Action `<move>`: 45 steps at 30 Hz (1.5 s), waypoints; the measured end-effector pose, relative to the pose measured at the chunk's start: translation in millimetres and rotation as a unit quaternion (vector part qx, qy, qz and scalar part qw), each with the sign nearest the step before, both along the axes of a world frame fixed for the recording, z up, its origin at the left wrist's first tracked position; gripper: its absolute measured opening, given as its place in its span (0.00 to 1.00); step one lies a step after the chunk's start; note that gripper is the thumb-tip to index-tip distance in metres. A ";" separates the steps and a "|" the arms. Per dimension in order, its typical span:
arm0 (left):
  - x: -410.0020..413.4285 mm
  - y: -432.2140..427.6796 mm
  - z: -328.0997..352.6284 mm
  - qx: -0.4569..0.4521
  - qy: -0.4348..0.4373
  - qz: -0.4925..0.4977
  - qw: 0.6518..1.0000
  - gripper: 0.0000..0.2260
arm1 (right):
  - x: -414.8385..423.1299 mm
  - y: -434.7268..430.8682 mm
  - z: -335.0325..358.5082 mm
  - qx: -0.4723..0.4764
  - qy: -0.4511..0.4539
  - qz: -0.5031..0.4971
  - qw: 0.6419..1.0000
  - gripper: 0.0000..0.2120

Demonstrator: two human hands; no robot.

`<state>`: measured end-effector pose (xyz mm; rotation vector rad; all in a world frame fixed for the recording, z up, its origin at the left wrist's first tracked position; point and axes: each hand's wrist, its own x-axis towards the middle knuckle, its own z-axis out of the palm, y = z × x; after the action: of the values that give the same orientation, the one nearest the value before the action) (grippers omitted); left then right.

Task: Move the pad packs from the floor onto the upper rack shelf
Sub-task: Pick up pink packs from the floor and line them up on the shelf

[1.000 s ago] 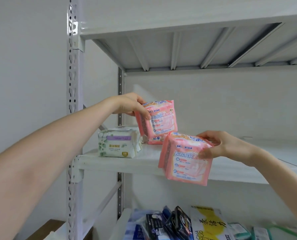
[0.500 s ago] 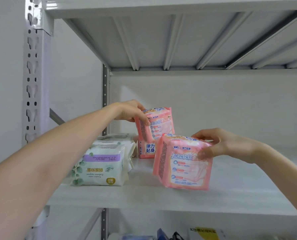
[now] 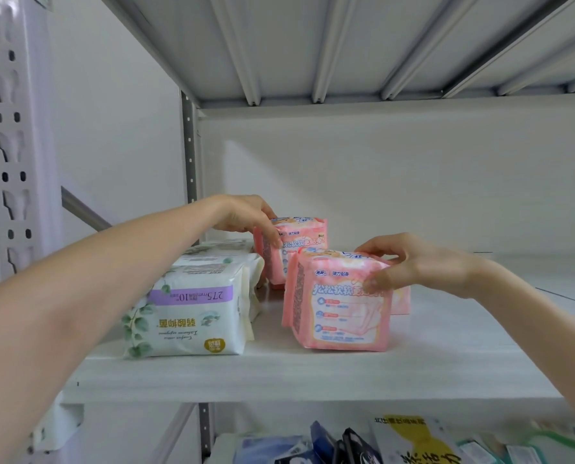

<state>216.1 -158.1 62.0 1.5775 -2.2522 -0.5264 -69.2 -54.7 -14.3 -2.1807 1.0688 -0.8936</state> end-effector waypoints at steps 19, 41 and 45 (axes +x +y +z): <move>0.4 7.1 -7.9 0.082 -0.063 0.016 0.994 0.32 | -1.0 8.6 -8.4 0.020 -0.028 -0.041 0.999 0.37; -12.8 59.7 4.2 0.138 -0.187 -0.046 0.972 0.36 | 57.0 -2.5 -16.0 -0.216 0.094 -0.186 0.954 0.30; -11.8 57.4 2.7 0.152 -0.168 -0.053 0.973 0.34 | 48.8 -3.2 -13.7 -0.188 0.102 -0.151 0.965 0.27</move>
<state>204.3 -100.8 64.7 1.8165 -2.6201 -0.7068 -20.4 -57.9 -28.0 -2.5044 1.4609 -1.0975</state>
